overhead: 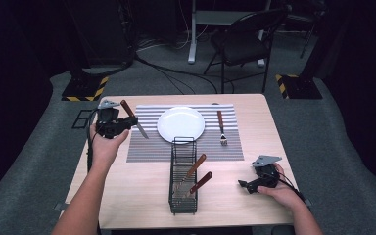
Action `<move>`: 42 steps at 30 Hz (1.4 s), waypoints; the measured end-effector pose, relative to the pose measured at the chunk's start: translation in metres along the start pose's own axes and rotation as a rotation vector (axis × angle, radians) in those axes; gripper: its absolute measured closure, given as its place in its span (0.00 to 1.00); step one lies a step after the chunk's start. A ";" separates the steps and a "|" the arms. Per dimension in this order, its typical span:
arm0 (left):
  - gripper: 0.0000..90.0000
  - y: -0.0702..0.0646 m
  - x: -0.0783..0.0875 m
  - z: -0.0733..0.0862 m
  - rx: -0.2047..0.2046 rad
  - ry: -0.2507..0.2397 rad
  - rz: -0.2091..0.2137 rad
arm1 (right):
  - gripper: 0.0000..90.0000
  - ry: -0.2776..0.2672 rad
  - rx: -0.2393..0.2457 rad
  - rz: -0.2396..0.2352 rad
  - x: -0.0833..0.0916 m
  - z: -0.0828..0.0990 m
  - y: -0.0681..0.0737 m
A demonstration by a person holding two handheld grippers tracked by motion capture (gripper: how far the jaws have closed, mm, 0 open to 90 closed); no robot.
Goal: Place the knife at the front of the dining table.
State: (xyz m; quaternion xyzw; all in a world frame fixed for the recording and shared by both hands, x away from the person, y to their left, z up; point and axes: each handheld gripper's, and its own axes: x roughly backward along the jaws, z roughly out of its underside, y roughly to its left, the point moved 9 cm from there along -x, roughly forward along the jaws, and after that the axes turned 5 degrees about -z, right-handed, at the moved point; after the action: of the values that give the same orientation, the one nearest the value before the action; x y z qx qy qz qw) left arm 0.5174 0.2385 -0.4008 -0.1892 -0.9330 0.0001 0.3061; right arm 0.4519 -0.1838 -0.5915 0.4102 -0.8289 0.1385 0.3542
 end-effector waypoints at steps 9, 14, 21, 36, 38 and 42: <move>0.89 0.018 -0.016 0.026 0.030 0.060 -0.040 | 0.00 0.000 0.000 0.000 0.000 0.000 0.000; 0.89 0.022 -0.024 0.035 0.032 0.083 -0.063 | 0.00 0.000 0.000 0.001 0.000 0.000 0.000; 0.89 0.025 -0.035 0.042 0.006 0.117 -0.093 | 0.00 0.000 0.000 0.000 0.000 0.000 0.000; 0.89 0.025 -0.051 0.050 -0.043 0.164 -0.121 | 0.00 0.000 0.000 0.000 0.000 0.000 0.000; 0.89 0.024 -0.054 0.049 -0.049 0.165 -0.122 | 0.00 0.000 0.000 0.000 0.000 0.000 0.000; 0.89 0.026 -0.064 0.044 -0.035 0.158 -0.123 | 0.00 0.000 0.000 0.000 0.000 0.000 0.000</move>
State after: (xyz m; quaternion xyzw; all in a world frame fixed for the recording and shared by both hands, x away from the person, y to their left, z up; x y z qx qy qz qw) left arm 0.5483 0.2448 -0.4758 -0.1363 -0.9157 -0.0499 0.3746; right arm 0.4519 -0.1838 -0.5915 0.4104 -0.8289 0.1384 0.3541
